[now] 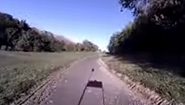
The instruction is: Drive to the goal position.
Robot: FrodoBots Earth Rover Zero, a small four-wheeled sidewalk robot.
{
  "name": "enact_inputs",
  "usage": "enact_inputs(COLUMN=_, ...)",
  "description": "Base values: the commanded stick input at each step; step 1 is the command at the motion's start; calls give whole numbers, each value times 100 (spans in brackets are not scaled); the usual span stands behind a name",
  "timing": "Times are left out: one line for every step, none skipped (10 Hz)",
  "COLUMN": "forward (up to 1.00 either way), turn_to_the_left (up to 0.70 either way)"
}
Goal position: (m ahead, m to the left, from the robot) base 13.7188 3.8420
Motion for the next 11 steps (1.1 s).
enact_inputs(forward=50, turn_to_the_left=0)
enact_inputs(forward=50, turn_to_the_left=0)
enact_inputs(forward=50, turn_to_the_left=0)
enact_inputs(forward=50, turn_to_the_left=0)
enact_inputs(forward=50, turn_to_the_left=0)
enact_inputs(forward=50, turn_to_the_left=0)
enact_inputs(forward=50, turn_to_the_left=0)
enact_inputs(forward=50, turn_to_the_left=0)
enact_inputs(forward=50, turn_to_the_left=0)
enact_inputs(forward=50, turn_to_the_left=0)
enact_inputs(forward=50, turn_to_the_left=0)
